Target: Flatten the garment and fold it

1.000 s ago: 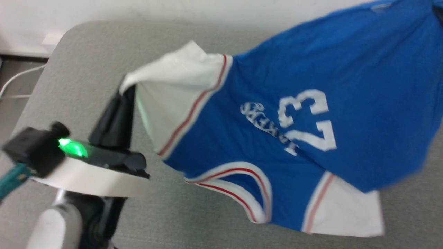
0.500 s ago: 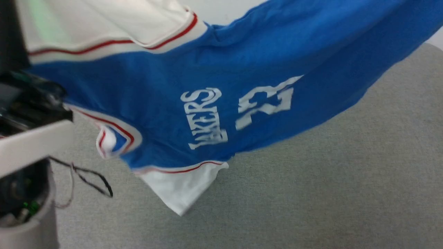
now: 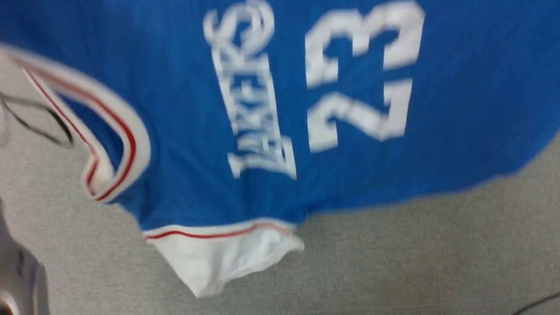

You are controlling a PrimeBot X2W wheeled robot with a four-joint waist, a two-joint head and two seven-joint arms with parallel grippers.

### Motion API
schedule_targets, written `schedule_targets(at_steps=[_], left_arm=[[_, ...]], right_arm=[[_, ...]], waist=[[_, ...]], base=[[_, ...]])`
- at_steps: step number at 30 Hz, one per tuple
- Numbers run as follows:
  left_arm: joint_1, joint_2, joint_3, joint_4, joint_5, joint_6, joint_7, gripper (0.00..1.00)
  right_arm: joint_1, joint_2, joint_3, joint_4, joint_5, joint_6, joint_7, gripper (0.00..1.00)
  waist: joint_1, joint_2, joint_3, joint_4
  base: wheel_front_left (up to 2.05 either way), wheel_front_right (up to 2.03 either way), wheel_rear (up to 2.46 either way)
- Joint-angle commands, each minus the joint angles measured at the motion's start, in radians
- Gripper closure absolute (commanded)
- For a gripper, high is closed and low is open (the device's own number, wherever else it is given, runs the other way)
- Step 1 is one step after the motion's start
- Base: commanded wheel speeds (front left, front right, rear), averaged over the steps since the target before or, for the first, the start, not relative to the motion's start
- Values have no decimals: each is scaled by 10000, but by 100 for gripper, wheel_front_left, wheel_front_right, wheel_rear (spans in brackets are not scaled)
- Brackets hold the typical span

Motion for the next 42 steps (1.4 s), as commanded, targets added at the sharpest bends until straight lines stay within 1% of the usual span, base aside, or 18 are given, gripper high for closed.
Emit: schedule_targets(at_steps=[1, 5, 9, 12, 16, 17, 18, 20, 22, 25, 28, 32, 35, 38, 42], left_arm=[[-589, 97, -54, 471, 3, -144, -13, 100], [-2186, 240, -206, 1978, 219, -441, -267, 100], [-3804, 232, -459, 3594, 530, -683, -738, 100], [-4914, 215, -680, 4708, 782, -826, -1093, 100], [-6252, 165, -762, 5931, 1151, -883, -1930, 100], [-6560, 129, -730, 6214, 1210, -872, -2197, 100], [-6560, 129, -730, 6214, 1210, -872, -2197, 100], [-7072, 104, -786, 6737, 1342, -934, -2674, 100], [-7422, 64, -931, 7167, 1450, -1024, -2987, 100], [-7544, -36, -1186, 7556, 1610, -1134, -3311, 100], [-7111, -170, -1419, 7770, 1624, -1217, -3460, 100], [-5600, -378, -1763, 7650, 1608, -1281, -3561, 100], [-3972, -582, -1946, 7407, 1512, -1302, -3595, 100], [-2115, -766, -2087, 7006, 1458, -1288, -3611, 100], [476, -876, -2411, 6470, 1398, -1217, -3609, 100]], right_arm=[[-528, 33, 148, 306, 24, -21, -226, 100], [-2000, 144, 722, 1417, -135, -21, -814, 100], [-3723, 453, 1353, 2831, -487, -21, -1495, 100], [-4947, 694, 2091, 3927, -870, -21, -2110, 100], [-6332, 1091, 2656, 5432, -1236, -21, -2990, 100], [-6616, 1174, 2757, 5777, -1342, -21, -3229, 100], [-6616, 1174, 2757, 5777, -1342, -21, -3229, 100], [-7118, 1309, 2910, 6417, -1580, -21, -3702, 100], [-7510, 1308, 3246, 6933, -2086, -21, -4181, 100], [-7745, 1523, 3277, 7740, -2266, -21, -4746, 100], [-7591, 1734, 3414, 8331, -2352, -21, -5112, 100], [-6792, 2057, 3656, 8644, -2217, -21, -5454, 100], [-5714, 2218, 3961, 8433, -2185, -21, -5556, 100], [-4359, 2283, 3956, 7891, -2080, -21, -5569, 100], [-2253, 2064, 4223, 7056, -2239, -21, -5572, 100]], waist=[[-1, 0, 1091, -233], [-1, 0, 2003, -332], [-1, 0, 2772, -379], [-1, 0, 3242, -453], [-1, 0, 3690, -425], [-1, 0, 3771, -402], [-1, 0, 3771, -402], [-1, 0, 3905, -347], [-1, 0, 4004, -278], [-1, 0, 4094, -112], [-1, 0, 4128, 66], [-1, 0, 3929, 334], [-1, 0, 3532, 512], [-1, 0, 3010, 711], [-1, 0, 2046, 965]], base=[[0, 0, 0], [0, 0, 0], [0, 0, 0], [0, 0, 0], [0, 0, 0], [0, 0, 0], [0, 0, 0], [0, 0, 0], [0, 0, 0], [0, 0, 0], [0, 0, 0], [0, 0, 0], [0, 0, 0], [0, 0, 0], [0, 0, 0]])
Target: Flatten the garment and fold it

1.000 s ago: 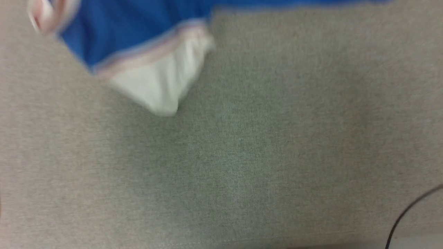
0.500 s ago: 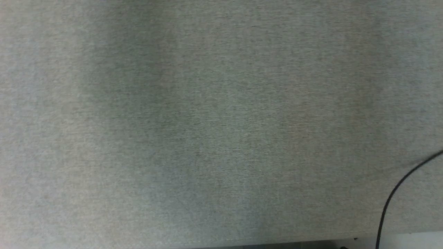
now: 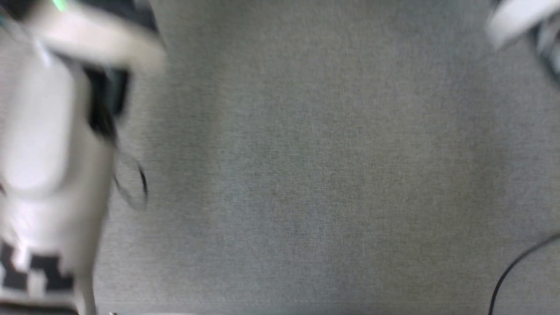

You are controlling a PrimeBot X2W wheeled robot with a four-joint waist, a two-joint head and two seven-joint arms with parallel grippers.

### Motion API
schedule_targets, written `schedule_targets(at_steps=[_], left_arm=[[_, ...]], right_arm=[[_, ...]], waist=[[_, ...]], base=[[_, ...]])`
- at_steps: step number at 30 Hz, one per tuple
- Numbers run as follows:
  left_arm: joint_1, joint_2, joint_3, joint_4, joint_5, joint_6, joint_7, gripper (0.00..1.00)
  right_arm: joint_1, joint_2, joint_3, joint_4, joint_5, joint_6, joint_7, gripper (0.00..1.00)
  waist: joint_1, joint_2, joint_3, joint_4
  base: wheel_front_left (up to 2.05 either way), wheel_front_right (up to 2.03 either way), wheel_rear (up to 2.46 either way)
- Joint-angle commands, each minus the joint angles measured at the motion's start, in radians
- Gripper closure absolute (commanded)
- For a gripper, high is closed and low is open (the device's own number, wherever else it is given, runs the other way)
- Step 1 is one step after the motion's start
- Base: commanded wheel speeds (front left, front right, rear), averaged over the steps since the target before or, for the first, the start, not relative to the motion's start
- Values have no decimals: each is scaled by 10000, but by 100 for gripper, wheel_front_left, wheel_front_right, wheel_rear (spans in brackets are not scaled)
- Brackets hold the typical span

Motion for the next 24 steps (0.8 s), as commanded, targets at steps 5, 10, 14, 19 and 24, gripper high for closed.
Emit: schedule_targets(at_steps=[5, 10, 14, 19, 24], left_arm=[[2857, 375, -483, -712, -148, 250, 968, 100], [5366, 1089, -802, -1804, -452, 685, 2762, 100], [7100, 1667, -1009, -2818, -909, 954, 4247, 100], [8905, 2240, -951, -3887, -1752, 1345, 5645, 100], [10367, 2667, -932, -4854, -2690, 1690, 6907, 100]], right_arm=[[2455, -535, 154, -696, -111, -21, -45, 100], [4637, -957, 241, -1007, 151, -21, -46, 100], [5858, -1359, 558, -1218, 741, -21, 135, 100], [6939, -1845, 680, -1728, 1706, -21, 696, 100], [8058, -2281, 648, -2339, 2680, -21, 1412, 100]], waist=[[1, 0, -2169, 610], [1, 0, -3220, 745], [1, 0, -3816, 754], [1, 0, -4384, 732], [1, 0, -4860, 767]], base=[[0, 0, 0], [0, 0, 0], [0, 0, 0], [0, 0, 0], [0, 0, 0]])
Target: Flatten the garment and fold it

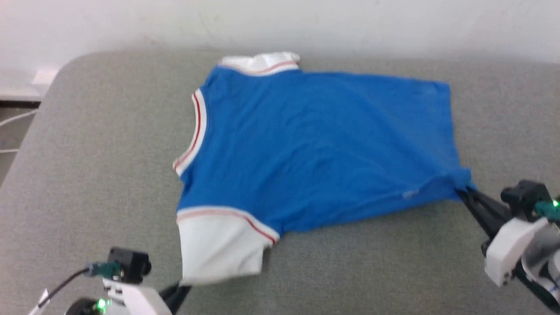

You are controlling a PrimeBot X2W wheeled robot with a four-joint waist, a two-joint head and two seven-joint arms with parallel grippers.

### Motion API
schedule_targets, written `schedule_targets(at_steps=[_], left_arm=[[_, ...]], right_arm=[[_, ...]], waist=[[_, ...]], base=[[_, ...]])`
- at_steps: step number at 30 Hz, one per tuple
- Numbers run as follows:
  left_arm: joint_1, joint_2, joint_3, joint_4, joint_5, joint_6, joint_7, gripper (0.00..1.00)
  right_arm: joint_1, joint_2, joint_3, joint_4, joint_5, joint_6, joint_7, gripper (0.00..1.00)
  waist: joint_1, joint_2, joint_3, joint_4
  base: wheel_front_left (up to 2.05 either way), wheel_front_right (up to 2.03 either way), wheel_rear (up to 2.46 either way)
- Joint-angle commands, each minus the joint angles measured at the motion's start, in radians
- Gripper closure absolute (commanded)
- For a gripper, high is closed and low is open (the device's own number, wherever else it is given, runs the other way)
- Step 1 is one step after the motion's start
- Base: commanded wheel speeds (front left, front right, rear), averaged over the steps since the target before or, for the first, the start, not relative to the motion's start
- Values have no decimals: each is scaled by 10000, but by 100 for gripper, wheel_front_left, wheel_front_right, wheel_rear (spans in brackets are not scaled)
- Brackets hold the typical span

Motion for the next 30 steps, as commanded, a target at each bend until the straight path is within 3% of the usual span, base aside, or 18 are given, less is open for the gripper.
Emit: schedule_targets(at_steps=[1, 11, 15, 30], left_arm=[[345, 199, 5, -219, -155, 114, 233, 100], [2070, 720, -103, -1405, -1368, 448, 1570, 100], [2103, 683, -50, -1460, -1538, 409, 1547, 100], [-892, -1504, 1503, -1142, -1797, 225, -1595, 100]], right_arm=[[367, -91, -21, -161, 259, -21, 177, 100], [2893, -511, -993, -1100, 1672, -21, 2289, 100], [3494, -421, -1521, -1563, 1816, -21, 2494, 100], [3003, 453, -3098, -2676, 1770, -21, 1836, 100]], waist=[[3, 0, -581, 112], [3, 0, -931, 41], [3, 0, -871, -47], [3, 0, 487, -396]], base=[[0, 0, 0], [0, 0, 0], [0, 0, 0], [0, 0, 0]])
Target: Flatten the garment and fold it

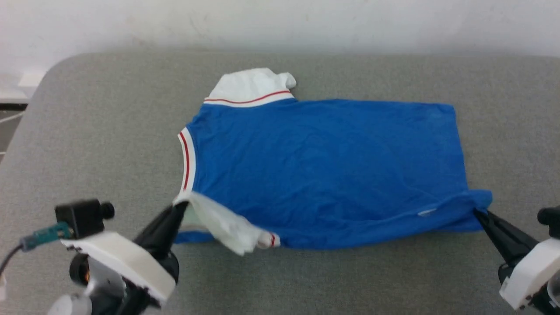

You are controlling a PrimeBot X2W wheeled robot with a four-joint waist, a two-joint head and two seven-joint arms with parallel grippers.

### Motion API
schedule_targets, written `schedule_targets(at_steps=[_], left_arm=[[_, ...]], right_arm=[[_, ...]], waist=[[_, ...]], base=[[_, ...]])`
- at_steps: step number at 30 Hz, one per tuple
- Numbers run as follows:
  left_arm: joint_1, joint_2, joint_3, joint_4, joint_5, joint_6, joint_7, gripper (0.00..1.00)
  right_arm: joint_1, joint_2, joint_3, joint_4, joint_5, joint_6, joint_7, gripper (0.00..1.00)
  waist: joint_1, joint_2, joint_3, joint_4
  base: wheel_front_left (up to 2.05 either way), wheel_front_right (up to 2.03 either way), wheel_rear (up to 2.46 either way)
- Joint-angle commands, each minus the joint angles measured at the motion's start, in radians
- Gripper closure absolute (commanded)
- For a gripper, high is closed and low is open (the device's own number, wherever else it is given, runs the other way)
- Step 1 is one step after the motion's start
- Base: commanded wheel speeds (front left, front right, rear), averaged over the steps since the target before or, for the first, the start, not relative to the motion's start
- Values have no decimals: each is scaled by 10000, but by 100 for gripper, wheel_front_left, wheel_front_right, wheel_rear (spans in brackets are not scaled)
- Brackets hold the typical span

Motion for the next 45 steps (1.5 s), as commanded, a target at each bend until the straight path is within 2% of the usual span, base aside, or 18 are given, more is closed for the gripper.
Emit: schedule_targets(at_steps=[1, 11, 21, 27, 28, 29, 30, 37, 40, 45], left_arm=[[-200, -52, 69, 66, 92, -82, -97, 100], [-2591, 64, -143, 1848, 1391, 48, -380, 100], [-4513, 106, -1071, 4627, 2740, -176, -480, 100], [-4940, -339, -1401, 6202, 2977, -227, -882, 100], [-4990, -427, -1388, 6400, 2988, -215, -1054, 100], [-5042, -511, -1355, 6571, 3020, -178, -1290, 64], [-5074, -595, -1321, 6734, 3035, -138, -1496, 0], [-4714, -1116, -1126, 7357, 2818, 187, -2212, 0], [-4249, -1214, -1042, 7123, 2723, 392, -2386, 0], [-3230, -1149, -1057, 6297, 2746, 915, -2276, 0]], right_arm=[[-159, 76, -43, -27, -19, -21, -28, 100], [-1512, 728, -375, 746, -591, -21, 500, 100], [-2870, 953, 91, 1752, -1163, -21, 1060, 100], [-3292, 1243, 279, 2681, -1451, -21, 969, 100], [-3341, 1302, 275, 2772, -1481, -21, 883, 84], [-3366, 1354, 303, 2847, -1497, -21, 834, 0], [-3373, 1406, 325, 2917, -1465, -21, 817, 0], [-3099, 1476, 256, 2983, -1745, -21, 887, 0], [-2787, 1776, -179, 2737, -2156, -21, 1103, 0], [-1901, 2728, -1281, 1816, -2795, -21, 1744, 0]], waist=[[-1, 0, 429, -128], [-1, 0, 1693, -293], [-1, 0, 2439, -388], [-1, 0, 2411, -331], [-1, 0, 2358, -316], [-1, 0, 2287, -305], [-1, 0, 2201, -295], [-1, 0, 1362, -194], [-1, 0, 1047, -168], [-1, 0, 693, -193]], base=[[0, 0, 0], [0, 0, 0], [0, 0, 0], [0, 0, 0], [0, 0, 0], [0, 0, 0], [0, 0, 0], [0, 0, 0], [0, 0, 0], [0, 0, 0]])
